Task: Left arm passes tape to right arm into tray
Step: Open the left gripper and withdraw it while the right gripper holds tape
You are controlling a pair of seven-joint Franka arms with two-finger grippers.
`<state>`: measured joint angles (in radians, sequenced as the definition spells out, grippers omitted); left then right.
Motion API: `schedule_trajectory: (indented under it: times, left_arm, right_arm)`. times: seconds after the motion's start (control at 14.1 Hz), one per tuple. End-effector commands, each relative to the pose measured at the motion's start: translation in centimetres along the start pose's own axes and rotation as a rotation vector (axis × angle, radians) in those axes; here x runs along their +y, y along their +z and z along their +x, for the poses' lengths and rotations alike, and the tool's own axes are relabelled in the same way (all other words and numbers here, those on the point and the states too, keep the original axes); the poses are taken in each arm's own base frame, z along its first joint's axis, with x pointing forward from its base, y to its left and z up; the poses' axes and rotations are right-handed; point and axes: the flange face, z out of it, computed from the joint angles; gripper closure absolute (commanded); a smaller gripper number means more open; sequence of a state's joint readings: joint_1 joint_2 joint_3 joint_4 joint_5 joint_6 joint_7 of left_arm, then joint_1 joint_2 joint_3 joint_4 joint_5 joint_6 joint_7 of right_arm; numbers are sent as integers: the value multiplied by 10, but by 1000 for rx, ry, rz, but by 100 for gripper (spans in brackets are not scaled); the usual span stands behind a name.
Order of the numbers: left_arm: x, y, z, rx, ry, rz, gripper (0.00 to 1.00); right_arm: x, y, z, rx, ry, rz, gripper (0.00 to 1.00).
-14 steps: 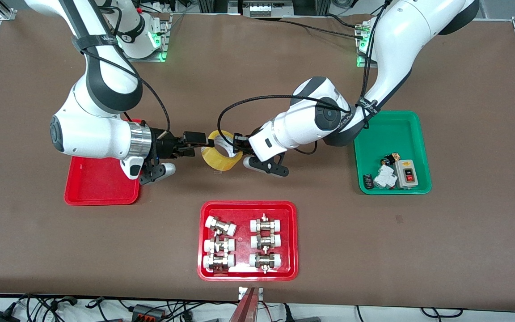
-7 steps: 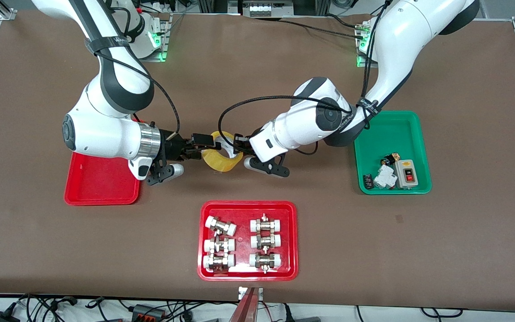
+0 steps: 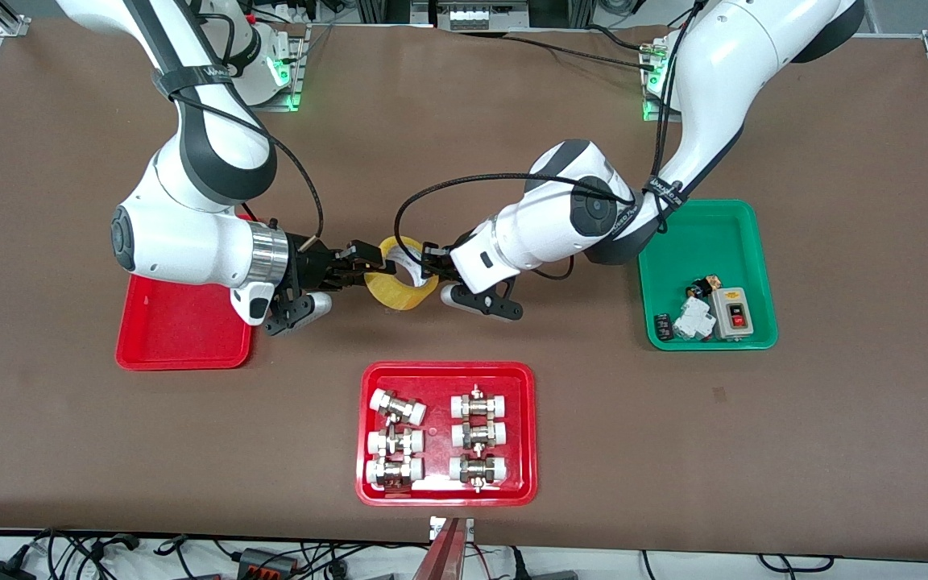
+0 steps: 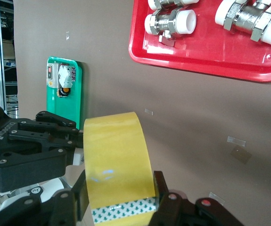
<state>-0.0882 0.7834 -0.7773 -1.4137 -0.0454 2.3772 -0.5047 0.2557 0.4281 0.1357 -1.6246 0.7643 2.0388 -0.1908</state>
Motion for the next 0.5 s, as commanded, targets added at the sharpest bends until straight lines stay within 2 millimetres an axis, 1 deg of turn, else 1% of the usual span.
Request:
schedule_trajectory:
  times: [0.0,0.07,0.14,0.21,0.28,0.36,0.43]
  left_arm:
    - [-1,-18,13,26,-7,-20,41]
    - [-5,-27,18,39,-8,-16,3]
    - [-10,-38,21,49,-12,-9,0]
    - [-17,-54,25,56,-19,8,0]
    - [-21,-67,23,23,-15,53,0]
    - [-23,-93,21,20,18,137,0]
    - [-35,-123,24,36,33,216,0]
  right_arm:
    - [1,-2,4,12,-12,5,100]
    - [0,-2,4,10,-12,5,100]
    - [2,-3,4,9,-10,6,100]
    - [2,-3,3,6,-10,7,100]
    - [3,-6,4,9,-12,4,100]
    - [7,-13,5,19,-10,1,100]
    - [20,-28,6,23,-1,6,100]
